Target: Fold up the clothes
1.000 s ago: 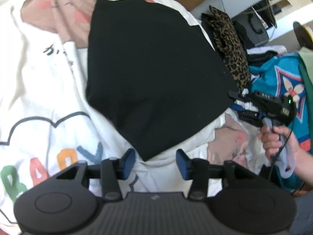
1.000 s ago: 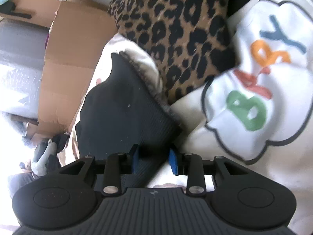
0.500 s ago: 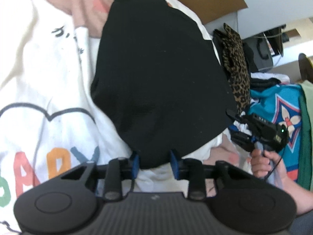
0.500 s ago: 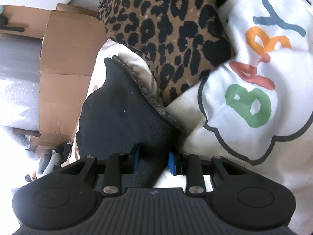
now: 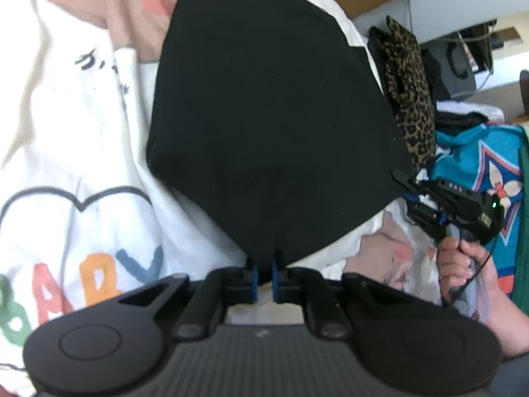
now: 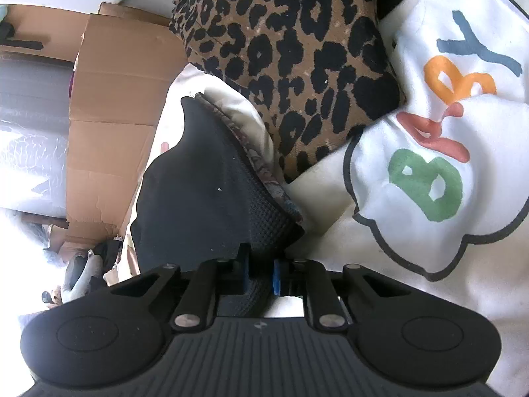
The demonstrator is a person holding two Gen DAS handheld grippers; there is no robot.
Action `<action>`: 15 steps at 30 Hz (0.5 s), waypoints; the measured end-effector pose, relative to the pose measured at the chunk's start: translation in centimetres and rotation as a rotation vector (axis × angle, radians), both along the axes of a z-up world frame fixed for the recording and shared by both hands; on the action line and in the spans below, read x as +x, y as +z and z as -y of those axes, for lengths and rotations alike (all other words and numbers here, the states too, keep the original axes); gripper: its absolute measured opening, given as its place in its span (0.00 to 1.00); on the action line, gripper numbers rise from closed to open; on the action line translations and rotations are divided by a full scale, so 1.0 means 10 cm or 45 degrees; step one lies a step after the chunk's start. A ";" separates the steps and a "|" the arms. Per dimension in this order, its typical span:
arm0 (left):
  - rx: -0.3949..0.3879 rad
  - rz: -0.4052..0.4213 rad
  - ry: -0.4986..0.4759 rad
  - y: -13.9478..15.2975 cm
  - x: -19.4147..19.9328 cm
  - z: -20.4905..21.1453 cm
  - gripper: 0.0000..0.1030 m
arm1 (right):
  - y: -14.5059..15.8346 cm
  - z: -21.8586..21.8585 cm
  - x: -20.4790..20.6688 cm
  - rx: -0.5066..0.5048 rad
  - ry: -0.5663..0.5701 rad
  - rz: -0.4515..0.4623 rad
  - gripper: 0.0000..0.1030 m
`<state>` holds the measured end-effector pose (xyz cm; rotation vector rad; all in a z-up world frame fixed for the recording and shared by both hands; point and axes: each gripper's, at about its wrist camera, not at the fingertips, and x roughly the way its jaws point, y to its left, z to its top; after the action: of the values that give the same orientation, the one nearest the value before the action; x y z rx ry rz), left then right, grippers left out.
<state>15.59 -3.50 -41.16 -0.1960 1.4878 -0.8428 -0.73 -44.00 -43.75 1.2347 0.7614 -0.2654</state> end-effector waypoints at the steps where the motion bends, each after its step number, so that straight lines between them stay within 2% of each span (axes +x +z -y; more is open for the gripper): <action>1: 0.015 -0.004 -0.019 0.03 0.02 0.02 0.07 | 0.02 -0.01 0.01 -0.014 0.004 -0.008 0.10; 8: 0.175 -0.047 -0.158 0.10 0.19 0.23 0.07 | 0.08 -0.05 0.05 -0.043 -0.015 -0.038 0.08; 15: 0.327 -0.090 -0.096 0.07 0.08 0.34 0.06 | 0.07 -0.05 0.03 -0.076 0.020 -0.044 0.08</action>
<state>16.34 -6.88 -40.45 0.0216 1.6625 -0.7016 -0.40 -43.45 -43.01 1.1702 0.7874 -0.2949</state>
